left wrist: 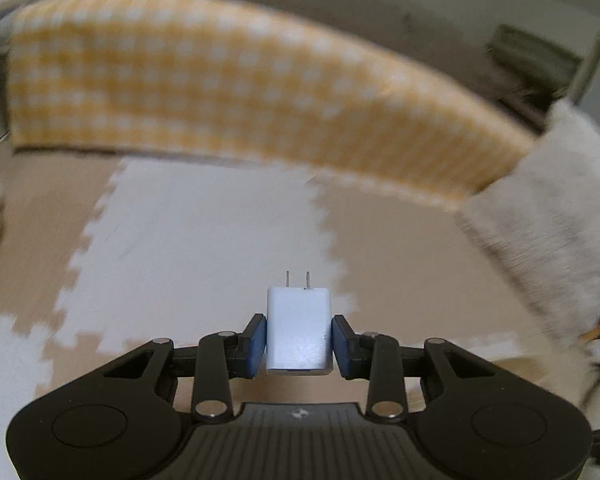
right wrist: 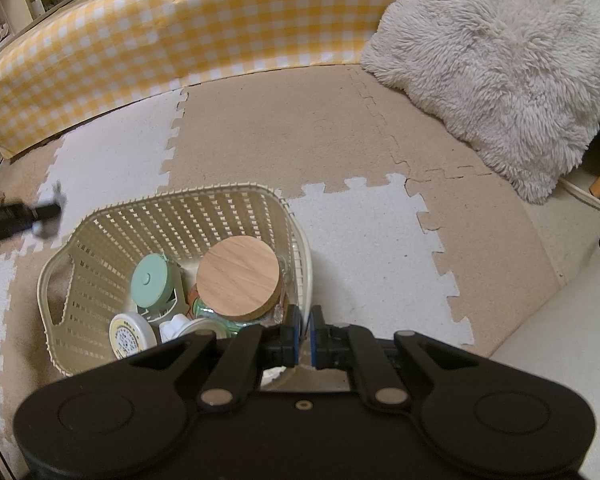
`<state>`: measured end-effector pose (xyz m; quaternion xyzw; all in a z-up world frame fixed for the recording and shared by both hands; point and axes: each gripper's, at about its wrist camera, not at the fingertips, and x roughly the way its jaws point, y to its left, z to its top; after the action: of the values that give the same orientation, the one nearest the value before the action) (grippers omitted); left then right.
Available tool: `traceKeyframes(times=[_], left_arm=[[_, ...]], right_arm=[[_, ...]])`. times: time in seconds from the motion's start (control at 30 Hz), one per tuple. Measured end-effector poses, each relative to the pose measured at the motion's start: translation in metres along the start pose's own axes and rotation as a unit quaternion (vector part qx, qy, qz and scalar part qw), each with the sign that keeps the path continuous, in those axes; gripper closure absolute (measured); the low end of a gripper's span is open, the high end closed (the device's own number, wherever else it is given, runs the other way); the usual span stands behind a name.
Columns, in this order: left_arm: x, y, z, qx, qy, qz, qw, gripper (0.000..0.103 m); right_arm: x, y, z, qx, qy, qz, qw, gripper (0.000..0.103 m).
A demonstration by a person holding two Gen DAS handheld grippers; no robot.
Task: Organize rigid objects
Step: 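Carry the charger with the left tool into the basket and open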
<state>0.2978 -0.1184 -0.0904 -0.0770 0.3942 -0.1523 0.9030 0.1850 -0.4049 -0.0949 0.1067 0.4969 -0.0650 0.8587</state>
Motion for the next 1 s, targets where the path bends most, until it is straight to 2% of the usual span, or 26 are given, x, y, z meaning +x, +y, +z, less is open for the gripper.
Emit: traceKeyframes(times=[0.17, 0.27, 0.4, 0.6, 0.7, 0.87, 0.93, 0.97, 1.0], left_arm=[[-0.027, -0.051, 0.008, 0.048, -0.007, -0.088, 0.995, 0.066], [-0.031, -0.082, 0.001, 0.09, 0.024, -0.14, 0.9857, 0.066], [-0.022, -0.113, -0.02, 0.133, 0.076, -0.185, 0.9706, 0.066], [-0.003, -0.133, -0.059, 0.163, 0.134, -0.21, 0.9546, 0.066], [0.003, -0.139, -0.072, 0.177, 0.143, -0.21, 0.9509, 0.066], [0.008, -0.141, -0.076, 0.191, 0.141, -0.204, 0.9499, 0.066], [0.01, -0.142, -0.077, 0.191, 0.142, -0.202, 0.9502, 0.06], [0.01, -0.142, -0.077, 0.187, 0.142, -0.201, 0.9508, 0.054], [0.011, -0.142, -0.076, 0.185, 0.142, -0.201, 0.9513, 0.043]], right_arm=[[0.0, 0.0, 0.0, 0.001, 0.0, 0.001, 1.0, 0.098], [0.0, -0.001, -0.001, 0.002, 0.0, 0.001, 1.0, 0.098], [0.0, -0.002, -0.001, 0.006, 0.001, 0.006, 1.0, 0.098], [0.001, -0.003, -0.001, 0.009, 0.003, 0.009, 1.0, 0.098], [0.001, -0.004, -0.001, 0.011, 0.003, 0.011, 1.0, 0.098], [0.001, -0.004, -0.001, 0.011, 0.003, 0.011, 1.0, 0.098], [0.001, -0.004, -0.001, 0.011, 0.003, 0.011, 1.0, 0.098], [0.001, -0.004, -0.001, 0.011, 0.003, 0.011, 1.0, 0.098], [0.001, -0.004, -0.001, 0.011, 0.003, 0.011, 1.0, 0.098]])
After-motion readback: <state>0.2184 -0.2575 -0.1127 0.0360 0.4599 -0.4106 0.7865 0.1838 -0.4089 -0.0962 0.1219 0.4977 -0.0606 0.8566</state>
